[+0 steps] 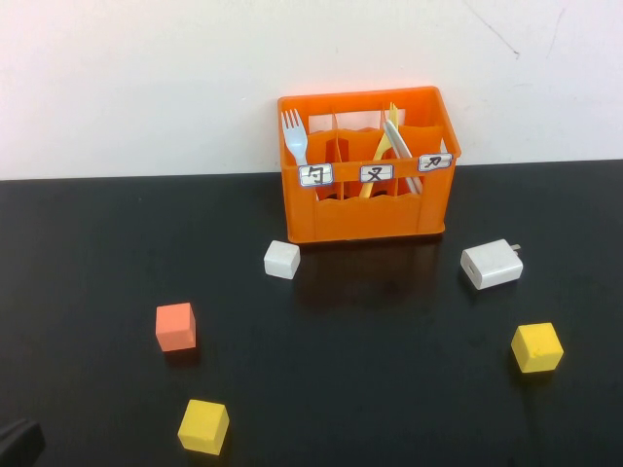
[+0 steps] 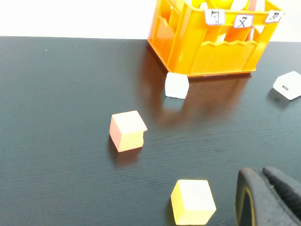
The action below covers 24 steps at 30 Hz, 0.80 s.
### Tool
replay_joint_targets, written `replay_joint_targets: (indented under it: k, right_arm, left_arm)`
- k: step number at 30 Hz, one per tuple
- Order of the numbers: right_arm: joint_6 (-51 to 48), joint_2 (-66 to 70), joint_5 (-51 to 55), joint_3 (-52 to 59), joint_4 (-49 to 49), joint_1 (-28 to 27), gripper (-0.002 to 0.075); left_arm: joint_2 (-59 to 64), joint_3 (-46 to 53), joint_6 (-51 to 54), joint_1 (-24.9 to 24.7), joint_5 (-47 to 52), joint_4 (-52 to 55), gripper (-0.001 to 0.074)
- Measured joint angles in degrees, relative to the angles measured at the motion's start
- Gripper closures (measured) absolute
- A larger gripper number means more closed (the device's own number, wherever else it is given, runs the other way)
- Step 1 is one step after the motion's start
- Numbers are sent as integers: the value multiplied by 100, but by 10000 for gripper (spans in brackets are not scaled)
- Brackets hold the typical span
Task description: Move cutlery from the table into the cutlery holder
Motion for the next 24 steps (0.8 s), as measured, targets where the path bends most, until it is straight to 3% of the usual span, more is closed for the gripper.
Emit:
replay_joint_targets:
  k: [24]
  right_arm:
    - [74,0,314,0,199,0,728]
  left_arm:
    - [-2,0,-92,0,0,0,736]
